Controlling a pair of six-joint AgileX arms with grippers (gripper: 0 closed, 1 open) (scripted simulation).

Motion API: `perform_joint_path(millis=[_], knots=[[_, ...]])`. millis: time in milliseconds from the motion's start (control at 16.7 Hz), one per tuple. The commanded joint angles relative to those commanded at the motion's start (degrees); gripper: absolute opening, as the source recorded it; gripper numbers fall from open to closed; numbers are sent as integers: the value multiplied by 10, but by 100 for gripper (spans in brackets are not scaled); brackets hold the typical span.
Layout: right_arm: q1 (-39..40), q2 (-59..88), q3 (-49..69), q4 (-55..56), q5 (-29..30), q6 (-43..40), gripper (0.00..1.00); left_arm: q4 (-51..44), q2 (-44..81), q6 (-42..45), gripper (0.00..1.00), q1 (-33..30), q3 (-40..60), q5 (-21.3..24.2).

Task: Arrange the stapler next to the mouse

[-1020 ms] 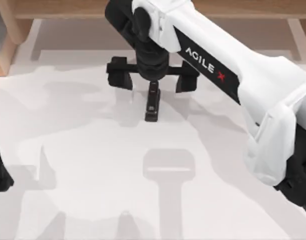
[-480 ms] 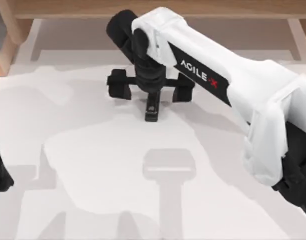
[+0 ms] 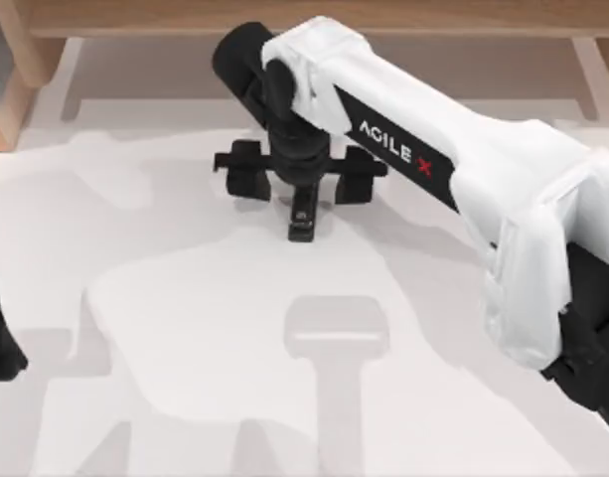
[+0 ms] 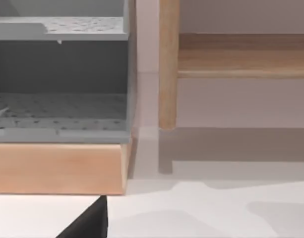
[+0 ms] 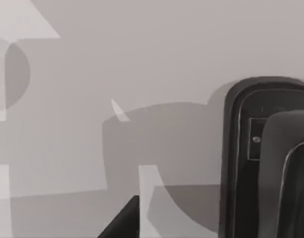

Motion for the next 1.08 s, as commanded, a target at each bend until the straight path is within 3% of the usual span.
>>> perform_joint_path(millis=[480, 1080], knots=[[0, 0, 0, 0, 0, 0, 2, 0, 0, 0, 100, 0, 0, 0], [2, 1, 2, -2, 0, 1, 0, 0, 0, 0, 100, 0, 0, 0]])
